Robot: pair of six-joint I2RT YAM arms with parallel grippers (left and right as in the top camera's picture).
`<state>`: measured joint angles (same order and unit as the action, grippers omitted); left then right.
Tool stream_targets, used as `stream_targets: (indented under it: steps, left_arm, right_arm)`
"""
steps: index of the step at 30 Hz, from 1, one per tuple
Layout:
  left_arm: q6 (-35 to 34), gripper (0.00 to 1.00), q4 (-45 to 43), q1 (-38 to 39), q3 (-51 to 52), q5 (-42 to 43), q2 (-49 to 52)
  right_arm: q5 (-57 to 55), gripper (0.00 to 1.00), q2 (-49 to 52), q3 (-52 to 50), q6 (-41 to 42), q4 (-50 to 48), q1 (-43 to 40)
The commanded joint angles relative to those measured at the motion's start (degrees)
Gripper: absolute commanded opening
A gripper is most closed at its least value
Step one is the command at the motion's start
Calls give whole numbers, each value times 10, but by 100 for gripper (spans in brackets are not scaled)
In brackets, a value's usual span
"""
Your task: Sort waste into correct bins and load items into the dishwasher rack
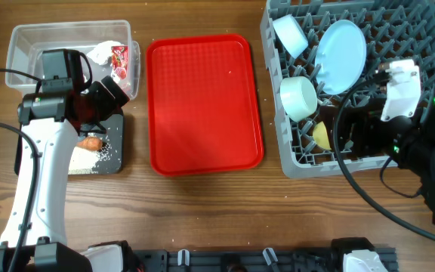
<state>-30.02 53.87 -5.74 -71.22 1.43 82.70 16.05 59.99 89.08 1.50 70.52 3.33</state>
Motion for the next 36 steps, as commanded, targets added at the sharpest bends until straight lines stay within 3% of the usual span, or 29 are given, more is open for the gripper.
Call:
stream_targets:
  steps: [1, 11, 14, 27, 36]
  left_arm:
    - [11, 100, 0, -3, -10, -2, -8]
    - [11, 100, 0, -3, -10, -2, -8]
    - [11, 100, 0, -3, -10, -2, -8]
    - [11, 100, 0, -3, -10, -2, -8]
    - [11, 100, 0, -3, -10, -2, -8]
  right_arm:
    - [-22, 100, 0, 6, -19, -4, 2]
    - [-27, 100, 1, -4, -29, -59, 6]
    - [-27, 100, -14, -50, -30, -126, 6]
    - [-25, 100, -297, -566, -24, -596, 38]
    - [-32, 100, -466, -813, 21, -739, 48]
